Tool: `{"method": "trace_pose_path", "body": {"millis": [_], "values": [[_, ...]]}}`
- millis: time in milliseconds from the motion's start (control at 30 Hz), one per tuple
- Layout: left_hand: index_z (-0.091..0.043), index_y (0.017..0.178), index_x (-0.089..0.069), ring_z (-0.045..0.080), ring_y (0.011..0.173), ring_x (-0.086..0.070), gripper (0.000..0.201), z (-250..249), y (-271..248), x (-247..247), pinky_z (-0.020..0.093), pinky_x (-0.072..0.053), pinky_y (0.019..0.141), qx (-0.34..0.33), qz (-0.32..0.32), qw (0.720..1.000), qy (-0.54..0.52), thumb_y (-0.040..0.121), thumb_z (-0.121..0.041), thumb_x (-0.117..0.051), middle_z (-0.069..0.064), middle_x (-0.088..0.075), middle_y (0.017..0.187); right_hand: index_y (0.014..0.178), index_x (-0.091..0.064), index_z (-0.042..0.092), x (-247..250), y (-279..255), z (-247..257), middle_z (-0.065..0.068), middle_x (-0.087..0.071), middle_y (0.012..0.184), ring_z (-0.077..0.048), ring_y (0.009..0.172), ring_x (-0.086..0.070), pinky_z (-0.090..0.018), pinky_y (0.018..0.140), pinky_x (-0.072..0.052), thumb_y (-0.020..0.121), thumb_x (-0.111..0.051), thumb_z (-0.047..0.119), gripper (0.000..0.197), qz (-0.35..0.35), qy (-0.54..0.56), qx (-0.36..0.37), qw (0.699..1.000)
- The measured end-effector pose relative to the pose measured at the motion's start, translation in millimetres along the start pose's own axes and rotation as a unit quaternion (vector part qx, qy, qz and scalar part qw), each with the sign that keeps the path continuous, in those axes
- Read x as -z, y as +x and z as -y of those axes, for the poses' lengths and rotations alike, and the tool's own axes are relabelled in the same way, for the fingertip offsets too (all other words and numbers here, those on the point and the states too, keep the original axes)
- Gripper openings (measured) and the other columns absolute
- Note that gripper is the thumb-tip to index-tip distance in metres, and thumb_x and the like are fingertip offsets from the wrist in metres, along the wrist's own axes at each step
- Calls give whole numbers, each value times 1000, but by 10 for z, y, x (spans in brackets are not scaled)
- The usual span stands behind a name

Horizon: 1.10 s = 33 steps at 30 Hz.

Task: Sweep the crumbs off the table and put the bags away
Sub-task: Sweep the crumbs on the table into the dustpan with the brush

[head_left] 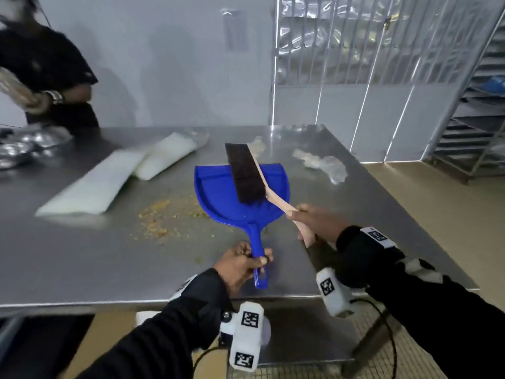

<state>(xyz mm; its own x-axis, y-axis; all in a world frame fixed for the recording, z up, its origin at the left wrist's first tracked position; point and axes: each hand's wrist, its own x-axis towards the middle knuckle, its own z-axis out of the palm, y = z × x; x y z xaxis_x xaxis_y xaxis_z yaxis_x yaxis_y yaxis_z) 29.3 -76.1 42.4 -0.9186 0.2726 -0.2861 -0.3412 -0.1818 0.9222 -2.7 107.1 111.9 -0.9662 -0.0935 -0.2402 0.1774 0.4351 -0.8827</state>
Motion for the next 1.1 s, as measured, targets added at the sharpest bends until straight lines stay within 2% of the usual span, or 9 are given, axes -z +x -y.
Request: {"method": "trace_pose_path", "body": {"millis": [167, 267, 333, 400, 500, 700, 833, 967, 1100], "values": [[-11, 71, -39, 10, 36, -44, 28, -188, -375, 760, 14, -34, 36, 3, -165, 985, 54, 47, 1, -49, 4, -47, 50, 81, -37, 10, -808, 149, 310, -11, -59, 80, -13, 36, -56, -18, 34, -43, 91, -40, -2, 16, 57, 133, -31, 989], [-9, 63, -41, 8, 21, -34, 13, -270, -470, 1154, 10, -24, 32, 8, -236, 967, 97, 65, -2, -51, -3, -37, 26, 83, -39, 8, -1162, 169, 454, -4, -62, 59, -6, 25, -39, -9, 29, -26, 88, -37, -5, 14, 56, 124, -36, 990], [-8, 60, -43, 9, 20, -33, 23, -281, -472, 1408, 9, -24, 31, 7, -273, 957, 103, 81, -2, -49, -4, -37, 25, 84, -43, 8, -1314, 169, 505, 3, -54, 41, -4, 24, -33, -9, 28, -21, 91, -40, 2, 10, 41, 128, -28, 991], [-8, 69, -47, 13, 27, -38, 21, -284, -454, 1635, 14, -28, 32, -11, -296, 947, 125, 89, -8, -49, -1, -42, 34, 79, -47, 14, -1391, 140, 517, 2, -49, 48, -2, 25, -31, -9, 28, -18, 96, -42, 16, 18, -1, 140, -27, 990], [-10, 83, -47, 11, 28, -37, 11, -348, -462, 1879, 15, -29, 29, -41, -299, 940, 157, 93, -15, -50, 6, -40, 52, 77, -48, 16, -1333, 92, 451, 2, -48, 50, -5, 28, -33, -11, 29, -20, 98, -40, 20, 22, -96, 129, -23, 987], [-15, 72, -44, 16, 39, -36, 26, -440, -425, 2084, 25, -33, 47, -78, -274, 947, 147, 96, -24, -47, 6, -41, 54, 106, -51, 0, -1017, 34, 213, -21, -54, 79, -27, 64, -50, -26, 49, -37, 89, -46, 0, 17, -228, -112, -95, 962], [-13, 75, -42, 7, 35, -39, 23, -516, -442, 2104, 15, -31, 34, -74, -245, 957, 133, 96, -19, -48, 4, -43, 57, 128, -42, -7, -997, 68, 11, -30, -55, 125, -39, 114, -55, -37, 92, -42, 91, -50, 9, 41, -235, -288, -151, 916], [-9, 88, -45, 16, 55, -43, 13, -617, -493, 2209, 27, -37, 52, -61, -229, 961, 143, 95, -19, -49, 3, -50, 70, 132, -31, -7, -1164, 152, -148, -30, -50, 131, -40, 120, -51, -42, 100, -40, 94, -40, 11, 43, -213, -309, -195, 906], [-5, 98, -46, 17, 58, -42, 15, -690, -642, 2363, 28, -38, 56, -64, -226, 957, 169, 96, -20, -47, 6, -51, 76, 126, -42, -3, -1384, 234, -95, -25, -52, 132, -37, 121, -51, -38, 98, -40, 99, -38, 20, 36, -170, -332, -179, 910]]}}
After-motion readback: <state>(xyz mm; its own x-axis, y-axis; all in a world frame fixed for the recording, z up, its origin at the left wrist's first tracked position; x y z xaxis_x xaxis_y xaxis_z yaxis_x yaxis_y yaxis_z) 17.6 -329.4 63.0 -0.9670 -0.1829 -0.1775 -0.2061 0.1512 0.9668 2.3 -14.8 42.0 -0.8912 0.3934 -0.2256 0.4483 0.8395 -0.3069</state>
